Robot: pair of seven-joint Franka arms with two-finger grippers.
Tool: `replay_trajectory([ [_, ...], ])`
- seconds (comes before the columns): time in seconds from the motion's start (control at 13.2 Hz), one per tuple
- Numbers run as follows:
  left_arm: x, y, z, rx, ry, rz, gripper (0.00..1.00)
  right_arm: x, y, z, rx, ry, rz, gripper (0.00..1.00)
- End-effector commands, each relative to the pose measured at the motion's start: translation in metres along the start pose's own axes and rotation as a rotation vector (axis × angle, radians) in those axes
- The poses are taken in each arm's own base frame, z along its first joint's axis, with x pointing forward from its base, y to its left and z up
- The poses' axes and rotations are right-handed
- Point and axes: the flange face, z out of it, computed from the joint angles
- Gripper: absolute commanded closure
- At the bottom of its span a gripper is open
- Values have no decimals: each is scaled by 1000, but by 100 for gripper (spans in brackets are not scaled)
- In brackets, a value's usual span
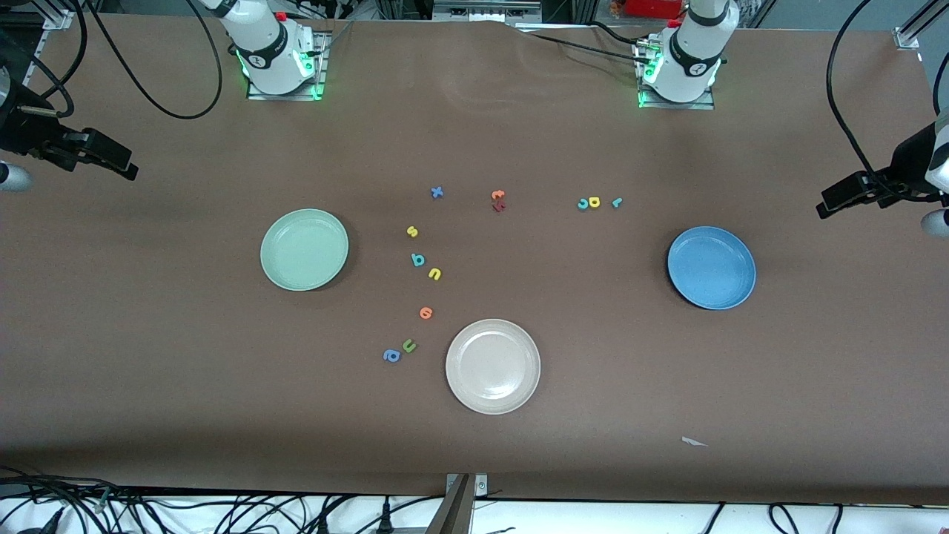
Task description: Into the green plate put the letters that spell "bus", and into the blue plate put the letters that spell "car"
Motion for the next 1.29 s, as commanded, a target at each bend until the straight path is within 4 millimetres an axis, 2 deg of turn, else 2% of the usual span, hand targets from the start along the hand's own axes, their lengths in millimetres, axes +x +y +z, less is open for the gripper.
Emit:
replay_trajectory([
  [0.0, -5, -1, -4, -19, 14, 9, 1, -3, 0, -8, 4, -2, -5, 0],
  [1.21, -3, 3, 4, -16, -3, 14, 1, -5, 0, -8, 4, -16, -4, 0],
])
